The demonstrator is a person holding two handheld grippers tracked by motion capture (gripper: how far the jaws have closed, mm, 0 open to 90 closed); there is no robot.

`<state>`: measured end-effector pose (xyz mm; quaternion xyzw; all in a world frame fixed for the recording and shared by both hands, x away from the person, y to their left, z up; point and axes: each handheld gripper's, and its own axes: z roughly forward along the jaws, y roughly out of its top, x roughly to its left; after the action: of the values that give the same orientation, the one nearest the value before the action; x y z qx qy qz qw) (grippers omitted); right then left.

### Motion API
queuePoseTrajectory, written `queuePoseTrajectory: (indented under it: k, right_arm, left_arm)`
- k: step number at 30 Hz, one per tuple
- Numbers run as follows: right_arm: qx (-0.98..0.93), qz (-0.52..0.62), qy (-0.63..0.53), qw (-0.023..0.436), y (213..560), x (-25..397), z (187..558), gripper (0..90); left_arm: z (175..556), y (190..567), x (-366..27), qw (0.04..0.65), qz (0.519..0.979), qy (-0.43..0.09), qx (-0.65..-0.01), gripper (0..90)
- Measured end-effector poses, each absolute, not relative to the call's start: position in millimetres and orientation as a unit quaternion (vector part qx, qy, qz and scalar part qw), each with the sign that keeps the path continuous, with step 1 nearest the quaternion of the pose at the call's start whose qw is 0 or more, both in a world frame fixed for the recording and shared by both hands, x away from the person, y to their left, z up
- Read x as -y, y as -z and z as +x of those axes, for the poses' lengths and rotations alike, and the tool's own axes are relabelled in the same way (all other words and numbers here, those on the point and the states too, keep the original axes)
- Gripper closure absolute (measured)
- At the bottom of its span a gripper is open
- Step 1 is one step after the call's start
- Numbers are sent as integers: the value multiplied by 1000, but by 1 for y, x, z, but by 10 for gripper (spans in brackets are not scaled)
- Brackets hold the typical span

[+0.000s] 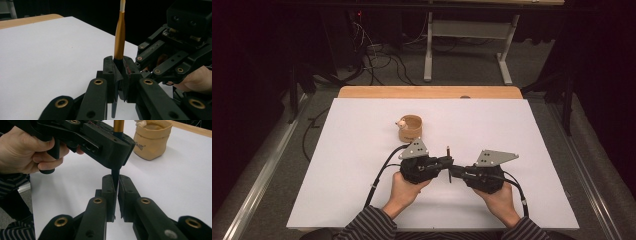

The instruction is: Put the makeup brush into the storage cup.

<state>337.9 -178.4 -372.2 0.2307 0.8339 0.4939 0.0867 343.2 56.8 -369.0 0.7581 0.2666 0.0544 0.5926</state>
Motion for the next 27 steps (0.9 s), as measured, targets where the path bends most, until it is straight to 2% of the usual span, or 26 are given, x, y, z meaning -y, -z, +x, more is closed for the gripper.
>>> queuePoseTrajectory:
  k: [10,27]
  right_arm:
    - [-834,229,-493,89,372,178,337,858]
    - [-826,235,-499,118,368,186,335,686]
  left_arm:
    - [343,366,-60,591,759,-66,-266,833]
    - [344,361,-72,587,759,-80,-270,833]
